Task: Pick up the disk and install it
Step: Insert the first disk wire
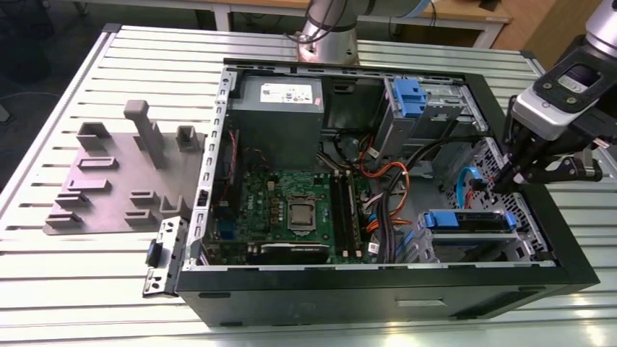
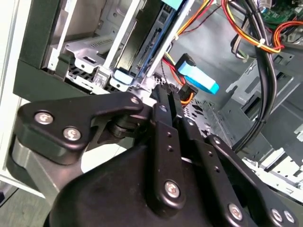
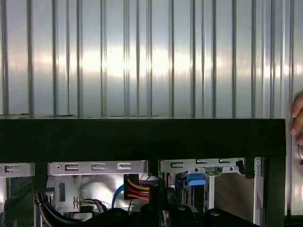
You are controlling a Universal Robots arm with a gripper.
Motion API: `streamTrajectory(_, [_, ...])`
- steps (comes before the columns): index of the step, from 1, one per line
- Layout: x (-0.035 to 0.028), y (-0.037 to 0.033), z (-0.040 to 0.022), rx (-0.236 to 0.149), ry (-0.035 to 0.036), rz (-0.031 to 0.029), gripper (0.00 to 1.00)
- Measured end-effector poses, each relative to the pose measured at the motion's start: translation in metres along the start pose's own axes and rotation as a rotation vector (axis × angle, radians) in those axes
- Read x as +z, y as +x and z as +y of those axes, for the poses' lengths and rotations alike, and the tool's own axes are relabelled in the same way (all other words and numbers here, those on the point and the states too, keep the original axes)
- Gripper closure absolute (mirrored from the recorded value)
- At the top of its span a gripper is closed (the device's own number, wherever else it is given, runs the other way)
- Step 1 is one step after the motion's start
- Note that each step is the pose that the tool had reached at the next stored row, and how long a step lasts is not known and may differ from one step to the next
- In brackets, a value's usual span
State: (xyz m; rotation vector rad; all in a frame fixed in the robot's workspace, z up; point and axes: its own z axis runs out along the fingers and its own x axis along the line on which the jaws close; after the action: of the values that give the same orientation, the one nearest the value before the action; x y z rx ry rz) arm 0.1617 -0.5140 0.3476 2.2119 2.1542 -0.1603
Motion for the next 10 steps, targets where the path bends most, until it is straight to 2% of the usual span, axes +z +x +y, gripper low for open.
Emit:
streamTrajectory(2, [0.0004, 0.0, -0.0027, 0.002, -0.0186, 0.0005, 0.84])
streamTrajectory(6, [0.0008, -0.0002, -0.0087, 0.007, -0.064, 0.0017, 0.84])
streamTrajectory(8, [0.001, -0.0005, -0.011, 0.007, -0.0767, 0.0023, 0.84])
streamTrajectory(10, [0.0011, -0.001, -0.013, 0.007, -0.0855, 0.0025, 0.84])
